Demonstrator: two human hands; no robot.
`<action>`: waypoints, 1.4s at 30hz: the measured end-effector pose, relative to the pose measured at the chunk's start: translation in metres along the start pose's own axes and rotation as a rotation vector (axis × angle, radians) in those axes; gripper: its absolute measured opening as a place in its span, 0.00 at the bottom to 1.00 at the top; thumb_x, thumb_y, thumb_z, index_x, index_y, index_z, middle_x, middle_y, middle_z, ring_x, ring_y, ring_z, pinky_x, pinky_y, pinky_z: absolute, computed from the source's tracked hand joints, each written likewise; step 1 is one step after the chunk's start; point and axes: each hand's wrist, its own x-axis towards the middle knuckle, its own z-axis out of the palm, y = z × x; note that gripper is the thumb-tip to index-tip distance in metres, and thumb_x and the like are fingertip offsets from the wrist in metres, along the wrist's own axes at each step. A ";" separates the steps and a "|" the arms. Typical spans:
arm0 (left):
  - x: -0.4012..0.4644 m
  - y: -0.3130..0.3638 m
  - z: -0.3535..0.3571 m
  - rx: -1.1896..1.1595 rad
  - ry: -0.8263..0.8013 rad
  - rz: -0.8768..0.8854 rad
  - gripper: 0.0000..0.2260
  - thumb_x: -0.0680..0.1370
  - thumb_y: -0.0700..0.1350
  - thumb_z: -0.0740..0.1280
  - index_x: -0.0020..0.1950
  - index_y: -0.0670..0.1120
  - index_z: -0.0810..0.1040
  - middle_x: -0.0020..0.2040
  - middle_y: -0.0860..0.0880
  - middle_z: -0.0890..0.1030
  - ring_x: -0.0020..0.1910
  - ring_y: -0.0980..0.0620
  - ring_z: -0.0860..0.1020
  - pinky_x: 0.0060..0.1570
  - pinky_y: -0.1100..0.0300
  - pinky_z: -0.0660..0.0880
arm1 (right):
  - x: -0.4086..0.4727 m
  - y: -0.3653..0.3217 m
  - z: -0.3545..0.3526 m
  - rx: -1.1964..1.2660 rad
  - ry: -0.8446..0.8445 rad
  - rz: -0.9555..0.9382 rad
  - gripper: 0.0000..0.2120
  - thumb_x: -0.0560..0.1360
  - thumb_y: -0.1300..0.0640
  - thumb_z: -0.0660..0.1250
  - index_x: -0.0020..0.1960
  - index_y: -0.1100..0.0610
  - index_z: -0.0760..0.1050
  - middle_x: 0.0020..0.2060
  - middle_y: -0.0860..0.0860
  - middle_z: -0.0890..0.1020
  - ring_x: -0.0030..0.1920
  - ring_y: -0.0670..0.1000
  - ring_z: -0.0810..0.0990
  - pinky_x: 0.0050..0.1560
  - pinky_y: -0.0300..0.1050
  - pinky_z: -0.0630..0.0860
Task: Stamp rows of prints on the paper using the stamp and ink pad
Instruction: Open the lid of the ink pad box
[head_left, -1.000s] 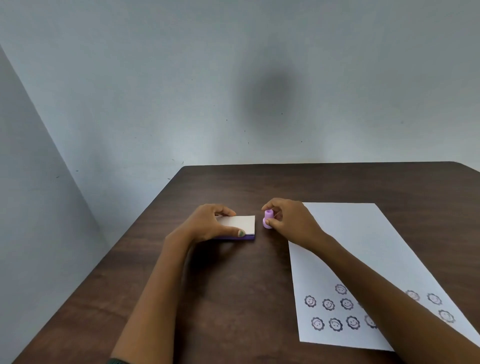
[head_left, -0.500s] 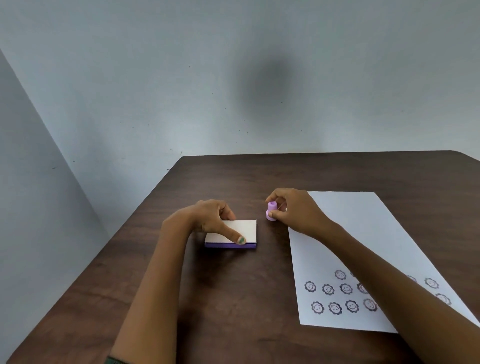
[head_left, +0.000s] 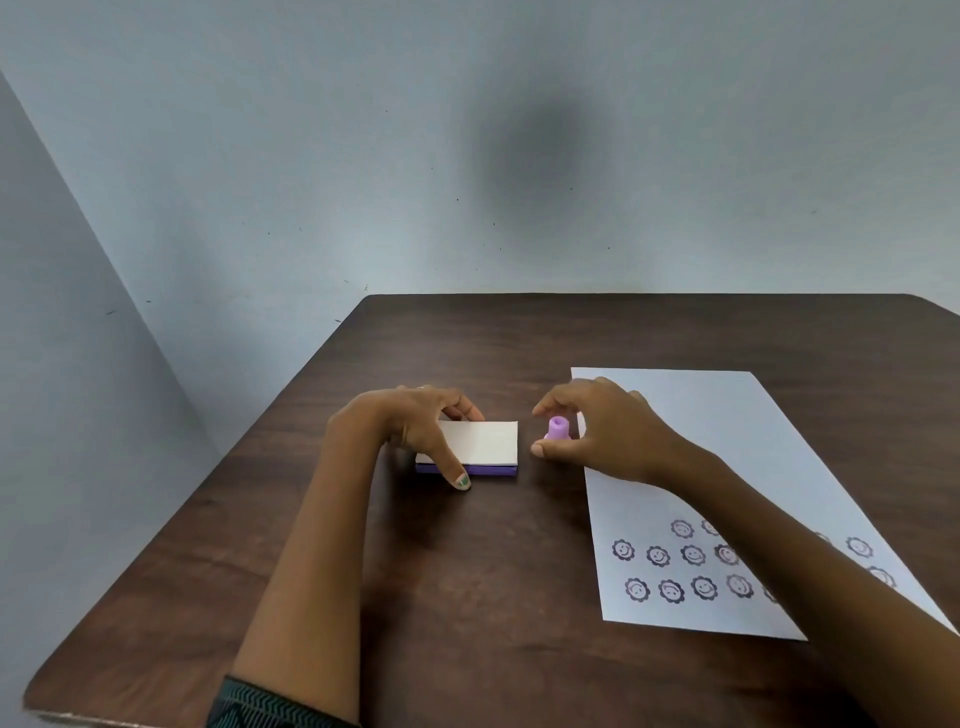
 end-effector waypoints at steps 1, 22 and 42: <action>0.000 0.000 0.000 -0.006 -0.004 -0.002 0.29 0.63 0.51 0.79 0.58 0.61 0.69 0.58 0.55 0.69 0.58 0.50 0.67 0.54 0.58 0.66 | 0.001 -0.003 0.000 -0.044 -0.010 -0.014 0.19 0.70 0.42 0.69 0.57 0.49 0.75 0.58 0.49 0.79 0.58 0.50 0.74 0.57 0.51 0.68; -0.002 0.000 0.000 -0.130 -0.051 -0.009 0.30 0.65 0.46 0.78 0.63 0.56 0.69 0.58 0.54 0.70 0.59 0.50 0.68 0.57 0.57 0.68 | 0.025 -0.029 -0.006 -0.140 -0.306 -0.084 0.22 0.70 0.46 0.70 0.63 0.50 0.73 0.64 0.48 0.75 0.66 0.51 0.68 0.61 0.55 0.59; -0.004 -0.006 -0.002 -0.143 0.032 -0.054 0.55 0.60 0.49 0.81 0.75 0.60 0.46 0.75 0.43 0.60 0.72 0.38 0.60 0.69 0.40 0.62 | 0.036 -0.030 -0.017 0.135 -0.312 -0.042 0.13 0.79 0.56 0.57 0.57 0.61 0.76 0.56 0.55 0.79 0.53 0.52 0.75 0.54 0.47 0.71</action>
